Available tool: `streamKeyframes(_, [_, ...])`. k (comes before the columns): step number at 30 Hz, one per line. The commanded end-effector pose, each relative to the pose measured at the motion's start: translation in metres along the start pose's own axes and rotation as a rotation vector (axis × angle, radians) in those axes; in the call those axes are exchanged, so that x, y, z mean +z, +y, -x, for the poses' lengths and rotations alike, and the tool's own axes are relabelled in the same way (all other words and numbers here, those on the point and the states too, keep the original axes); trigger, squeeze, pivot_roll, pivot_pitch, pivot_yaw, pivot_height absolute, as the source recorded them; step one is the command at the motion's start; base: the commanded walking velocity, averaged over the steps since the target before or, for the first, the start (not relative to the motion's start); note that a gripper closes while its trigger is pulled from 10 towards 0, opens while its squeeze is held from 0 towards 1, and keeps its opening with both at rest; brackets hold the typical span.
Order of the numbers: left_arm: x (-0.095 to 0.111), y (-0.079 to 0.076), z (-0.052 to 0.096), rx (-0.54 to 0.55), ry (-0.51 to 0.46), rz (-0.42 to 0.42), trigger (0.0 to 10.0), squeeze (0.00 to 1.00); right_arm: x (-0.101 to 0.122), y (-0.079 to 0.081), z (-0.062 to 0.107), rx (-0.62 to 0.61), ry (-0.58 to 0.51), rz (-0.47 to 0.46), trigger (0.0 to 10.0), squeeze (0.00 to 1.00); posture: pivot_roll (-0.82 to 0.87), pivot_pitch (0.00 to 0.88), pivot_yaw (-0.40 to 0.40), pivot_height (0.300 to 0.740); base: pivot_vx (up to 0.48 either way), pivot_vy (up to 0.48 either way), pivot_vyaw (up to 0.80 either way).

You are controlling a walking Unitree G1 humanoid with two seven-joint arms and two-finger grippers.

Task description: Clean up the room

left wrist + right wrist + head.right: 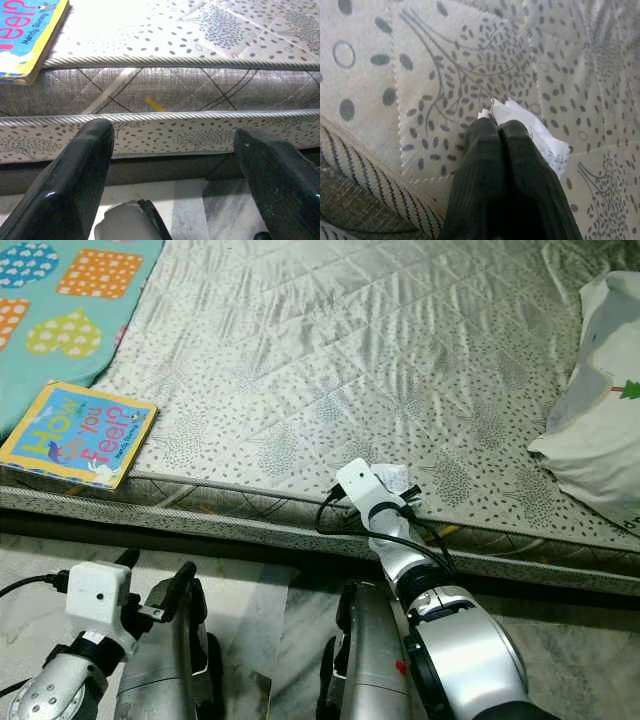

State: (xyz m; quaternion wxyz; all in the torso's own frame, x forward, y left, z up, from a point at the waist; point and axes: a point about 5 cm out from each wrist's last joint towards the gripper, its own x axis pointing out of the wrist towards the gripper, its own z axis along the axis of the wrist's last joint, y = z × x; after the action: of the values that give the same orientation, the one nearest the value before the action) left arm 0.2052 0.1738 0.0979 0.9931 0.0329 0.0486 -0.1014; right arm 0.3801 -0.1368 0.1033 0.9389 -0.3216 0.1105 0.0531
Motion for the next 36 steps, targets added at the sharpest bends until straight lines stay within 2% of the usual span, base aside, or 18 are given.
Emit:
streamKeyframes(1, [-0.008, 0.002, 0.002, 0.008, 0.024, -0.002, 10.0, 0.0, -0.003, -0.005, 0.0, -0.018, 0.011, -0.037, 0.0, 0.0, 0.16, 0.215, -0.105, 0.575, 0.0, 0.0, 0.0])
streamKeyframes(4, [-0.007, 0.004, -0.005, 0.023, 0.004, -0.007, 10.0, 0.0, 0.004, -0.008, -0.002, -0.023, -0.02, -0.098, 0.0, 0.0, 0.16, 0.191, -0.105, 0.575, 0.0, 0.0, 0.0])
streamKeyframes(5, [-0.004, 0.007, -0.008, 0.039, -0.016, -0.012, 10.0, 0.0, 0.011, -0.011, -0.003, -0.025, -0.051, -0.171, 0.0, 0.0, 0.15, 0.176, -0.105, 0.575, 0.0, 0.0, 0.0])
streamKeyframes(8, [-0.001, 0.011, -0.016, 0.054, -0.035, -0.017, 10.0, 0.0, 0.021, -0.015, -0.003, -0.03, -0.101, -0.283, 0.0, 0.0, 0.14, 0.152, -0.104, 0.575, 0.0, 0.0, 0.0])
streamKeyframes(9, [-0.001, 0.011, -0.016, 0.054, -0.035, -0.017, 10.0, 0.0, 0.021, -0.015, -0.003, -0.03, -0.101, -0.283, 0.0, 0.0, 0.14, 0.152, -0.104, 0.575, 0.0, 0.0, 0.0])
streamKeyframes(13, [0.003, 0.013, -0.025, 0.049, -0.061, -0.02, 10.0, 0.0, 0.029, -0.02, -0.003, -0.034, -0.176, -0.39, 0.0, 0.0, 0.13, 0.11, -0.101, 0.575, 0.0, 0.0, 0.0])
streamKeyframes(16, [0.005, 0.014, -0.032, 0.047, -0.083, -0.024, 10.0, 0.0, 0.031, -0.023, -0.001, -0.037, -0.234, -0.485, 0.0, 0.0, 0.11, 0.077, -0.095, 0.575, 0.0, 0.0, 0.0])
streamKeyframes(21, [0.009, 0.016, -0.042, 0.052, -0.104, -0.023, 10.0, 0.0, 0.031, -0.028, 0.002, -0.05, -0.279, -0.579, 0.0, 0.0, 0.1, 0.037, -0.086, 0.575, 0.0, 0.0, 0.0])
streamKeyframes(22, [0.012, 0.018, -0.047, 0.065, -0.126, -0.012, 10.0, 0.0, 0.03, -0.029, 0.003, -0.044, -0.299, -0.64, 0.0, 0.0, 0.09, 0.016, -0.082, 0.575, 0.0, 0.0, 0.0])
streamKeyframes(26, [0.016, 0.023, -0.055, 0.126, -0.167, -0.001, 10.0, 0.0, 0.019, -0.014, 0.012, 0.008, -0.325, -0.69, 0.0, 0.0, 0.06, 0.0, -0.072, 0.575, 0.0, 0.0, 0.0])
streamKeyframes(32, [0.012, 0.028, -0.056, 0.193, -0.172, 0.011, 10.0, 0.0, 0.004, -0.004, 0.023, 0.014, -0.323, -0.743, 0.0, 0.0, 0.05, 0.0, -0.067, 0.575, 0.0, 0.0, 0.0])
streamKeyframes(33, [0.012, 0.033, -0.056, 0.233, -0.176, 0.013, 10.0, 0.0, 0.001, -0.003, 0.027, 0.005, -0.319, -0.769, 9.4, 0.0, 0.04, 0.0, -0.064, 0.575, 0.0, 0.0, 0.0])
streamKeyframes(34, [0.012, 0.033, -0.056, 0.233, -0.176, 0.013, 10.0, 0.0, 0.001, -0.003, 0.027, 0.005, -0.319, -0.769, 9.4, 0.0, 0.04, 0.0, -0.064, 0.575, 0.0, 0.0, 0.0])
streamKeyframes(35, [0.012, 0.034, -0.055, 0.247, -0.178, 0.015, 10.0, 0.0, 0.001, -0.003, 0.029, 0.004, -0.321, -0.774, 10.0, 0.0, 0.04, 0.0, -0.063, 0.575, 0.0, 0.0, 0.0])
streamKeyframes(36, [0.012, 0.036, -0.055, 0.256, -0.18, 0.016, 10.0, 0.0, 0.0, -0.004, 0.031, 0.007, -0.326, -0.786, 10.0, 0.0, 0.04, 0.0, -0.063, 0.575, 0.0, 0.0, 0.0])
